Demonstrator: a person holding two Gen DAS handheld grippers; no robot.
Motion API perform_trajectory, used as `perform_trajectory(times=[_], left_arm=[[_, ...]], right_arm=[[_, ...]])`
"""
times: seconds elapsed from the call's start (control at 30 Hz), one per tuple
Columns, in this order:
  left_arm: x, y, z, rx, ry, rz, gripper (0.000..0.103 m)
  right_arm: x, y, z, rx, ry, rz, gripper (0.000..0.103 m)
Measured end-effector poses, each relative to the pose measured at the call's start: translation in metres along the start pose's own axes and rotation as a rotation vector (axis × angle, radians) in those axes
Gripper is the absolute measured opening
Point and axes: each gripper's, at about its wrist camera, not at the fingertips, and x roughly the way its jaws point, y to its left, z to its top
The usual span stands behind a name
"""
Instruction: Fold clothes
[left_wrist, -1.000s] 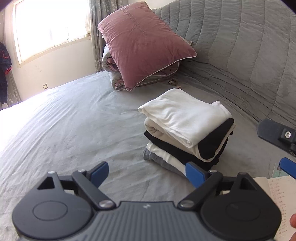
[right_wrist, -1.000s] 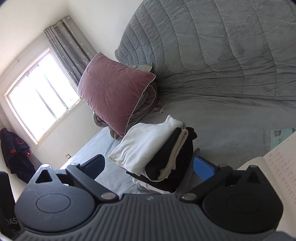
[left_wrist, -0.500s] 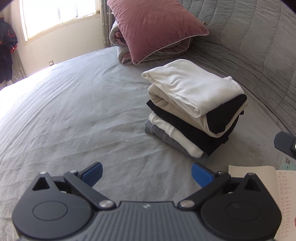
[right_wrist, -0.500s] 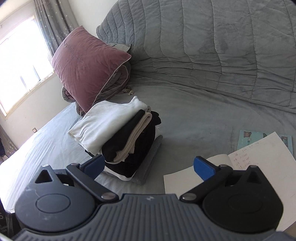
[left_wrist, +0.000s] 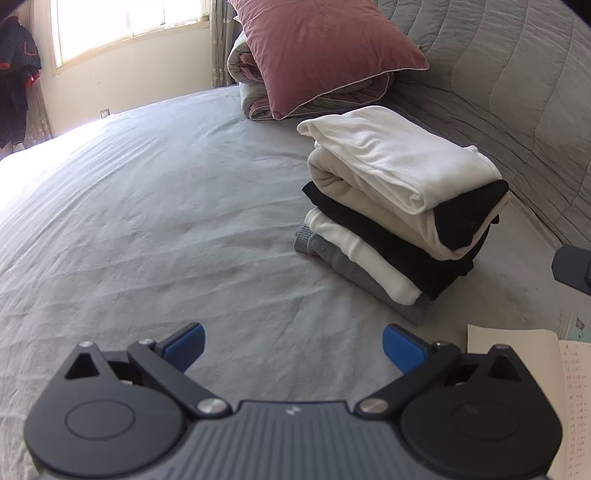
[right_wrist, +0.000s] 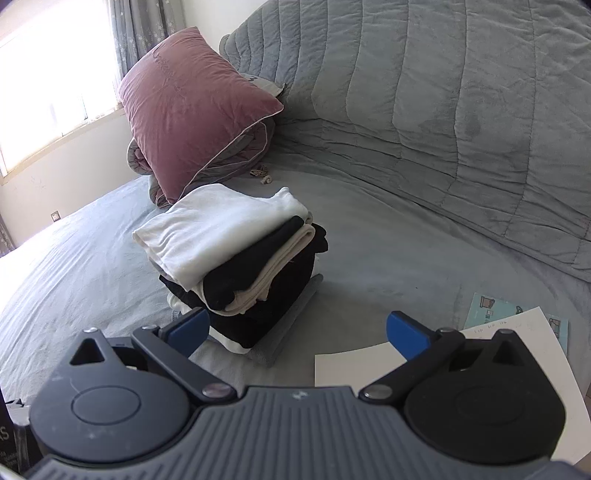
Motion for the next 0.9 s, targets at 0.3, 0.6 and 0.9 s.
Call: perform_trajectory(times=[0.3,0.6,0.9], left_arm=[[-0.004,0.010,-0.003,0.006,0.007,0.016,0.102],[-0.008,0.010,-0.007,0.024,0.010,0.036,0.102],[-0.011,0.003,-0.012,0.033,0.015,0.039,0.102]], right_arm=[[0.000,0.008,-0.003,-0.066,0.009,0.001,0.103],[0.001,0.010,-0.007,-0.114,0.019,-0.009,0.103],[0.007,0.002,-0.008,-0.094,0.037,-0.016,0.103]])
